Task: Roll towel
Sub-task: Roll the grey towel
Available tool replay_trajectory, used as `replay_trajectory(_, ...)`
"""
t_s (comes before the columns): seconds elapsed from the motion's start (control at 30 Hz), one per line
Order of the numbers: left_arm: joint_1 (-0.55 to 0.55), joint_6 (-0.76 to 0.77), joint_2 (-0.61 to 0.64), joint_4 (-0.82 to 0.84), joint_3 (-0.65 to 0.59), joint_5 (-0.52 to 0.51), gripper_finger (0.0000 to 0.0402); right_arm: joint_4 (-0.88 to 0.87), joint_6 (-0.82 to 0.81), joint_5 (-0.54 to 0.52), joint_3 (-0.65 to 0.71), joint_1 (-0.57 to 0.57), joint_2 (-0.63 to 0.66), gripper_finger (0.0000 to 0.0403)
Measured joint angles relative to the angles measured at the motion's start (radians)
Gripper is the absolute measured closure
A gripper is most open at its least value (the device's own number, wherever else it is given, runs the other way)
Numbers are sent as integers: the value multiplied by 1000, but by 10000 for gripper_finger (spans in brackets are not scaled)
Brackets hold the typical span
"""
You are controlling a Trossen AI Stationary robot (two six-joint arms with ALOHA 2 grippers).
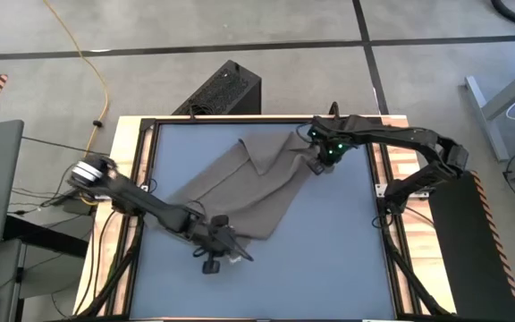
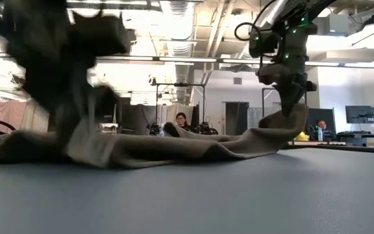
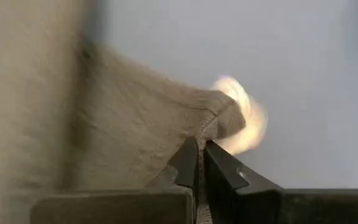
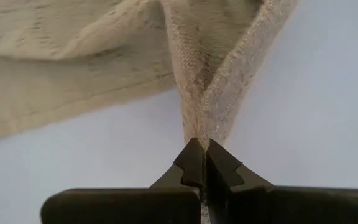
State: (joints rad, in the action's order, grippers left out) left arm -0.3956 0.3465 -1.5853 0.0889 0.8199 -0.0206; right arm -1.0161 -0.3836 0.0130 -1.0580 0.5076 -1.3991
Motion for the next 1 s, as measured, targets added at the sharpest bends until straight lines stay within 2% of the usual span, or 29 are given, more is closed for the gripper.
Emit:
replay_trajectory(0.2,5,-57,415,218,3,-215,401,-28,-8,147,0,14,128,382)
replay_trajectory(0.37,5,-71,784,302,4,-418,401,70,-105,279,0,1,294,382)
replay_trajectory(0.47,5,-102,972,293,4,-488,401,174,-210,307,0,-35,406,382)
replay_trajectory(0.57,4,-129,1114,273,5,-505,401,281,-320,298,0,-98,507,382)
replay_trajectory(0.67,4,-163,1197,274,5,-505,401,385,-415,203,0,-194,586,382)
replay_trajectory(0.77,4,-196,1228,271,5,-480,401,464,-496,40,0,-320,628,382)
replay_trajectory(0.9,4,-298,1217,210,5,-355,401,586,-537,-127,0,-500,633,382)
replay_trajectory(1.0,4,-445,1202,98,5,-273,401,698,-527,-258,0,-607,611,382)
